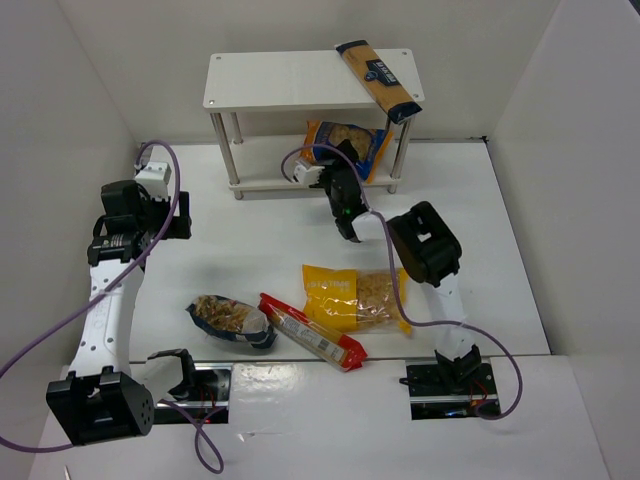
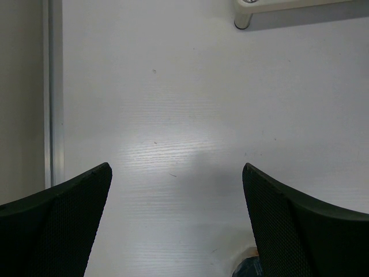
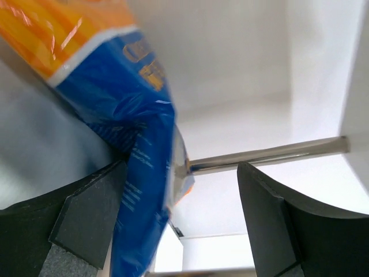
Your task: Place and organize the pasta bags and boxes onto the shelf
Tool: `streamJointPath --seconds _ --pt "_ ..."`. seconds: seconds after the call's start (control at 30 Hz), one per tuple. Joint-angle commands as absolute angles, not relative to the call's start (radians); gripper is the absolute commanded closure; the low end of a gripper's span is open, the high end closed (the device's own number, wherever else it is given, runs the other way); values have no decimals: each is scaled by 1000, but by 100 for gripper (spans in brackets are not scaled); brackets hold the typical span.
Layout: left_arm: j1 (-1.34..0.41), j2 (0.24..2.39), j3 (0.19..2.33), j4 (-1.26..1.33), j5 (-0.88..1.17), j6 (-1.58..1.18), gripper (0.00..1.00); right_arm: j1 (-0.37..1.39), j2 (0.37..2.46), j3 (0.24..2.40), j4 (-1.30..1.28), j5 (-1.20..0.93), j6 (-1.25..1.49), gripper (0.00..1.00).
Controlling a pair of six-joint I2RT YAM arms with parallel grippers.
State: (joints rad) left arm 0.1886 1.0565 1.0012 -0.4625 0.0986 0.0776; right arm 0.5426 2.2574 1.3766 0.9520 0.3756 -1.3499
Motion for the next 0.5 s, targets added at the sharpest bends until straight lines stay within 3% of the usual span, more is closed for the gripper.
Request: streamJointPath --seconds 0.0,0.33,0.43,0.47 --pt "195 1031 1000 -434 118 86 0 584 2131 1327 1060 402 -1299 15" --pt "195 1003 1009 -434 137 86 0 721 1786 1002 778 462 -1149 13" --pt "195 994 1009 -443 137 86 0 762 1642 914 631 462 -1063 12" --pt "195 994 1009 -443 149 86 0 762 1562 914 476 444 -1025 12"
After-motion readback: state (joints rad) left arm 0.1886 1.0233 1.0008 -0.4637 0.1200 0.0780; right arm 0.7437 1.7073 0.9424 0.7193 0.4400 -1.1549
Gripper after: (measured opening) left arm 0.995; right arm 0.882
